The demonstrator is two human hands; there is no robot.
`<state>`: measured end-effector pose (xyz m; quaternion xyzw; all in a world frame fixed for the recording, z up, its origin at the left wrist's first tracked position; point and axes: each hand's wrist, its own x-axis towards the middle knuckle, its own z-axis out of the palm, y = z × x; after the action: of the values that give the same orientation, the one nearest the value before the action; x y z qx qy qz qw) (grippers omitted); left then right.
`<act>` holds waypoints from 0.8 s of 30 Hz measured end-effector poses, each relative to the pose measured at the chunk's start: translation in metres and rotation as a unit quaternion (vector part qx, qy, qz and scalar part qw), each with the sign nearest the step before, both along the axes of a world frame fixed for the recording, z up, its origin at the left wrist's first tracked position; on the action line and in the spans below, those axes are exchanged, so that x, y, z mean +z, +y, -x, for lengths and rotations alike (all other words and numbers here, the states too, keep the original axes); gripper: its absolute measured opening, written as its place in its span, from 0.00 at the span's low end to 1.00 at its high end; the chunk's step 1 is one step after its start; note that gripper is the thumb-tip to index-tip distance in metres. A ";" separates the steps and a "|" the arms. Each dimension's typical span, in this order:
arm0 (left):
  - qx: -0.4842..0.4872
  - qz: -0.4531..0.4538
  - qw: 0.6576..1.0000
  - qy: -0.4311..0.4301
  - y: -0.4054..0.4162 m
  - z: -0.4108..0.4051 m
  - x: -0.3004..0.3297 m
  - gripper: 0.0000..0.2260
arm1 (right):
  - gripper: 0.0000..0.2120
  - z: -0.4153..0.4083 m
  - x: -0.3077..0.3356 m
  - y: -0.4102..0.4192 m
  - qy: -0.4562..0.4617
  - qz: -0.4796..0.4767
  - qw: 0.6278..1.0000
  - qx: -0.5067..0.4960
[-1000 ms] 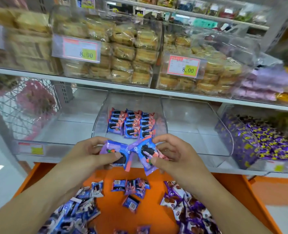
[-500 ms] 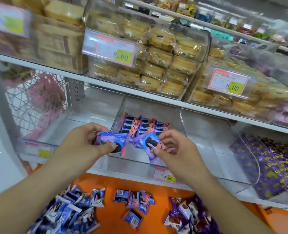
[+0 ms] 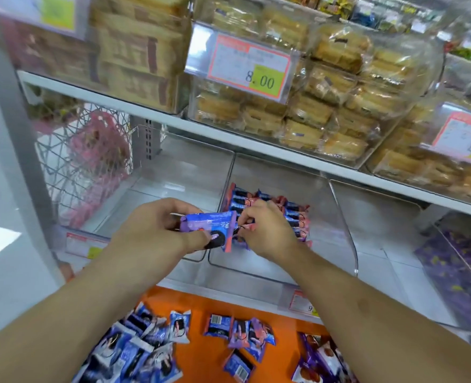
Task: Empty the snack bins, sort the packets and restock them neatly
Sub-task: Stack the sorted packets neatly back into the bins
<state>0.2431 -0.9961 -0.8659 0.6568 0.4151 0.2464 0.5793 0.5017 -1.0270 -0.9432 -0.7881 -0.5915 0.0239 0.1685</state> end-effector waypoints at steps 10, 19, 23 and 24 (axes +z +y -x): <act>0.007 0.004 1.000 0.000 -0.003 -0.003 0.001 0.12 | 0.08 0.007 0.001 0.002 -0.064 -0.001 0.998 0.002; -0.004 0.067 0.994 -0.088 -0.016 -0.010 0.008 0.16 | 0.19 0.041 0.065 -0.070 0.382 -0.107 0.917 -0.047; -0.008 0.103 0.986 -0.128 -0.032 -0.023 0.008 0.13 | 0.17 0.067 0.089 -0.121 0.547 -0.055 0.834 -0.035; -0.008 0.101 0.987 -0.125 -0.038 -0.027 0.007 0.12 | 0.19 0.072 0.090 -0.128 0.566 -0.066 0.821 -0.038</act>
<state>0.2696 -1.0343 -0.8587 0.5621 0.3574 0.2788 0.6918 0.4302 -1.1550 -0.8534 -0.6451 -0.3618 0.4198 0.5261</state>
